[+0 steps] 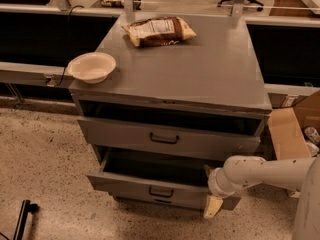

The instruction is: Open middle drawer

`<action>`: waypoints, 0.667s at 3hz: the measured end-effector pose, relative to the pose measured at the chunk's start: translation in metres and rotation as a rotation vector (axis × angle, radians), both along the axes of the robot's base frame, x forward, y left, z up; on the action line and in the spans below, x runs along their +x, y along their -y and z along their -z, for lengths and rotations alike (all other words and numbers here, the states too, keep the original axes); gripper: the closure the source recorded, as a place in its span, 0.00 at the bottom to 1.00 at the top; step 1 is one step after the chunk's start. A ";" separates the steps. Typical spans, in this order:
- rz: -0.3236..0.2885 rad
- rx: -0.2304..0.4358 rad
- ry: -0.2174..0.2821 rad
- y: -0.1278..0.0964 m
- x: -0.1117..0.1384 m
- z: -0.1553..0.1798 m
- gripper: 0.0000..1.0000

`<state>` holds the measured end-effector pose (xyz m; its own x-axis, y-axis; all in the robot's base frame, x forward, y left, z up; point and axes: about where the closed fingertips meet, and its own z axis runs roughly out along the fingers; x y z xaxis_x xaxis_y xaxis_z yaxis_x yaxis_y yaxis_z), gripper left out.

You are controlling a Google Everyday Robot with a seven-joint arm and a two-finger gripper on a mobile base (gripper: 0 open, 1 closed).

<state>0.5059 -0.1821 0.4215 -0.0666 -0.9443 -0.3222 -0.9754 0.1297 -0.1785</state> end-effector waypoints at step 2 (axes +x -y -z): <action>0.034 0.075 -0.122 0.000 -0.045 0.018 0.35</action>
Offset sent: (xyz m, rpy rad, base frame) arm -0.0811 0.0031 -0.0242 0.1319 0.2009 -0.0575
